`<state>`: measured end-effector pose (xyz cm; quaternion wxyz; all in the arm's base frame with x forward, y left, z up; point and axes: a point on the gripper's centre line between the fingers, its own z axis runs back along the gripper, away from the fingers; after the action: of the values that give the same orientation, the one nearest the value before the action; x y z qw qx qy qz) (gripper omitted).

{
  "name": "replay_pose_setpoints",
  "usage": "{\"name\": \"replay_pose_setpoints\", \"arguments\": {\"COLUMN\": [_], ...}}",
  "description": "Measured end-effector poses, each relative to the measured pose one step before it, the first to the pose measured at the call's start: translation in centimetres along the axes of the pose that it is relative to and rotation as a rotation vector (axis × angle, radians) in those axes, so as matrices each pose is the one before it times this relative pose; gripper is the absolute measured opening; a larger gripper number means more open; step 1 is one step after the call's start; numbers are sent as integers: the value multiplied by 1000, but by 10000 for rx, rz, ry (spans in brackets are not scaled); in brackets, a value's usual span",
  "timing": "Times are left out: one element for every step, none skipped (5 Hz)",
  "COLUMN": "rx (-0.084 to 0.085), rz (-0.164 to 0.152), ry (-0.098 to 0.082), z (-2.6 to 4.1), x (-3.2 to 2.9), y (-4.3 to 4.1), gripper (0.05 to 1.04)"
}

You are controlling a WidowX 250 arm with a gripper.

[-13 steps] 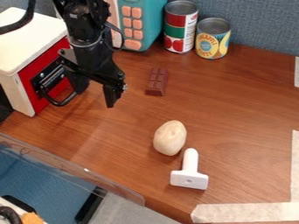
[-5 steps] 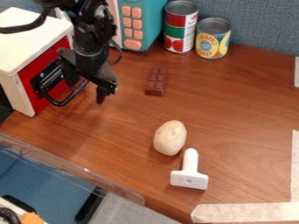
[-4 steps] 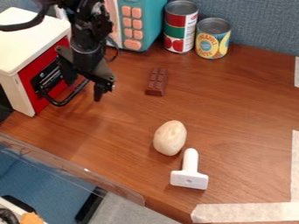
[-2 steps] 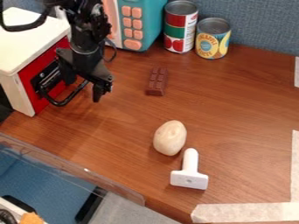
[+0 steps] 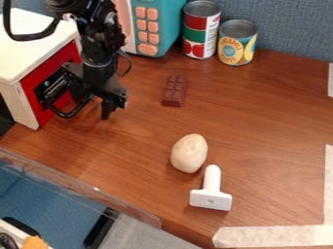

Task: Open the drawer

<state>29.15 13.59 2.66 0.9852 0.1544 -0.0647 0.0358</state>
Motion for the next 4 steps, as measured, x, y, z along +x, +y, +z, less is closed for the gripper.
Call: {"name": "replay_pose_setpoints", "arguments": {"rx": [-186,-365,-332,-236], "rz": [181,-37,-46,-23], "ry": [125,58,-6,4], "z": [38,963,672,1050], "x": [-162,-199,-215,-608], "y": [-420,-1001,-1098,-806], "gripper": [446,212,136,128]}}
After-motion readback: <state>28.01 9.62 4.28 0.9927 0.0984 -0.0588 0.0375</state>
